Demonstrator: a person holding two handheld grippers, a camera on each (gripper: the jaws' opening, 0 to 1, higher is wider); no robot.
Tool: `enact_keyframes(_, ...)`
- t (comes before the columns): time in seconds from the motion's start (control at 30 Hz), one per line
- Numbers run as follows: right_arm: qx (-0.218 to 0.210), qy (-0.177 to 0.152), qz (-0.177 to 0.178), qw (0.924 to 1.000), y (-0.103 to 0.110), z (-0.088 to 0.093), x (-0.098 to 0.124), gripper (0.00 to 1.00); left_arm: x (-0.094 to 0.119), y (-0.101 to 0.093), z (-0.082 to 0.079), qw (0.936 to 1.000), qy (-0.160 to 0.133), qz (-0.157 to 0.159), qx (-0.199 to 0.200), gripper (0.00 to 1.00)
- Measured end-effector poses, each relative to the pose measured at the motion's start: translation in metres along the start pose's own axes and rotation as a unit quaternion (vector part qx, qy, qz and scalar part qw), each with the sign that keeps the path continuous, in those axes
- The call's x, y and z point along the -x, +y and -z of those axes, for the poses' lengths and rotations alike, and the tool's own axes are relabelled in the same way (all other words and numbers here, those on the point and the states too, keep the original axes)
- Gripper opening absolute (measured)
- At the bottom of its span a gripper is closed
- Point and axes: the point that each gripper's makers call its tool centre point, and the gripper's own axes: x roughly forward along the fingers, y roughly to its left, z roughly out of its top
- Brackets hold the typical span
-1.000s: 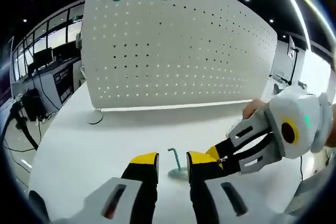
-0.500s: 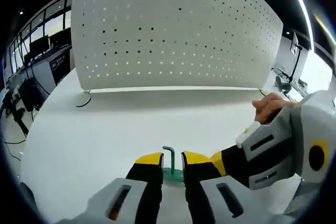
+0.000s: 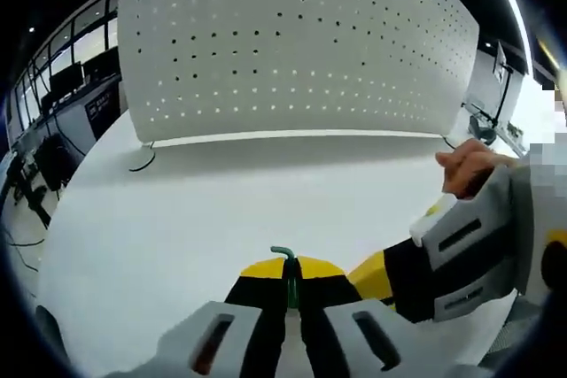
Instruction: Insert the hook assembly into the mounting plate slot until the hook locks in place.
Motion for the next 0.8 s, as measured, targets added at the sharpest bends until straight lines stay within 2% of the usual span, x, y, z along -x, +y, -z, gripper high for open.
enact_keyframes(0.13,-0.023,-0.002,0.007,0.9997,-0.002,0.001,0.003,0.01,0.002,0.0,-0.002,1.0,-0.008,0.002,0.001,0.03)
enact_keyframes(0.23,-0.07,-0.015,0.015,0.9973,-0.007,0.0,0.007,0.06,0.003,0.0,-0.004,0.9999,-0.011,0.004,-0.001,0.03)
enact_keyframes(0.4,-0.139,-0.031,0.021,0.9895,-0.016,0.001,0.018,0.09,0.007,-0.003,-0.01,0.9997,-0.02,0.009,-0.006,0.02)
enact_keyframes(0.43,-0.157,-0.036,0.02,0.9868,-0.017,0.0,0.019,0.11,0.008,-0.004,-0.012,0.9996,-0.023,0.011,-0.007,0.02)
enact_keyframes(0.5,-0.209,-0.051,0.024,0.9763,-0.021,0.001,0.025,0.13,0.01,-0.007,-0.015,0.9995,-0.027,0.014,-0.012,0.02)
enact_keyframes(0.63,-0.259,-0.061,0.03,0.9635,-0.027,0.003,0.033,0.14,0.015,-0.01,-0.023,0.9989,-0.038,0.021,-0.019,0.02)
enact_keyframes(0.7,-0.288,-0.07,0.03,0.9546,-0.029,0.002,0.038,0.14,0.018,-0.013,-0.026,0.9986,-0.042,0.024,-0.021,0.02)
enact_keyframes(0.77,-0.319,-0.08,0.031,0.944,-0.032,0.001,0.043,0.14,0.02,-0.014,-0.029,0.9984,-0.045,0.025,-0.024,0.02)
enact_keyframes(0.8,-0.342,-0.088,0.032,0.9351,-0.035,0.0,0.047,0.14,0.023,-0.016,-0.032,0.998,-0.051,0.028,-0.026,0.02)
